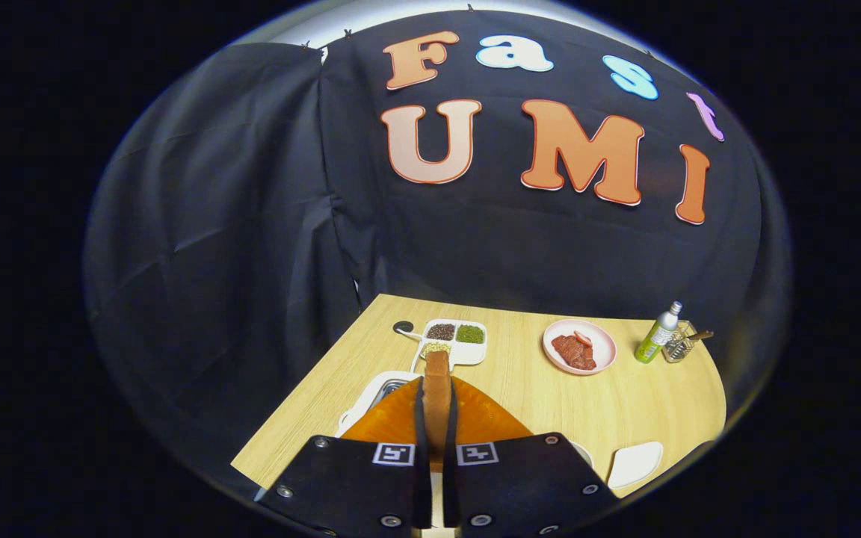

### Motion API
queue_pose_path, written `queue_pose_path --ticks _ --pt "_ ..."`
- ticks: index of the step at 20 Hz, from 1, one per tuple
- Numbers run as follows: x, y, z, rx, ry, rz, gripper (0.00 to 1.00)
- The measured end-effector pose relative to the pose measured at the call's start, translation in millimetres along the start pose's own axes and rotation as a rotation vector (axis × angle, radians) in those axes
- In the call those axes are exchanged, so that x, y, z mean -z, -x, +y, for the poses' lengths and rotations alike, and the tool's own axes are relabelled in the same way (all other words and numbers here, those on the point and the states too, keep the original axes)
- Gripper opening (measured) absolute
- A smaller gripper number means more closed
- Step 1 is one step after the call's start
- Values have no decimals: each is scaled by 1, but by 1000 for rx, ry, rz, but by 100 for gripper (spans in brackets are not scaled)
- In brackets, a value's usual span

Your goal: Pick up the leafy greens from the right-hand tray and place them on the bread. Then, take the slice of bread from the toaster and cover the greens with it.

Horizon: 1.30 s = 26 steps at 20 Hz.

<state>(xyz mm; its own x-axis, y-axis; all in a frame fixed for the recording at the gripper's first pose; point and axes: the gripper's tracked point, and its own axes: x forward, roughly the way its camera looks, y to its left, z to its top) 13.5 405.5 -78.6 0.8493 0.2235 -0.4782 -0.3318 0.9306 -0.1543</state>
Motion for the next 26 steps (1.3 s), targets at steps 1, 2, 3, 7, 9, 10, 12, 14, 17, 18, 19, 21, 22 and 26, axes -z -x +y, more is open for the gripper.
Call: queue_pose_path --ticks 1,2,3,7,9,10,12,14,17,18,19,21,22,26 --pt "2 3 -7 7 6 -5 6" --pt "5 5 -11 8 6 -5 6" --pt "11 6 -17 8 1 -2 6" --pt "40 6 -53 35 -6 28 6" --pt "56 4 -68 44 -22 48 6" --pt "64 3 -73 42 -32 59 6" --pt "80 0 -86 43 -39 78 6" --pt "97 -2 -92 32 -52 97 6" --pt "121 -8 -99 16 -84 128 6" --pt "127 -10 -101 10 -92 132 6" --pt "133 -12 -102 4 -99 137 6" --pt "146 -16 -103 -7 -110 155 6" --pt "151 -18 -104 -13 -115 161 6" --pt "167 -25 -113 -30 -143 179 6"
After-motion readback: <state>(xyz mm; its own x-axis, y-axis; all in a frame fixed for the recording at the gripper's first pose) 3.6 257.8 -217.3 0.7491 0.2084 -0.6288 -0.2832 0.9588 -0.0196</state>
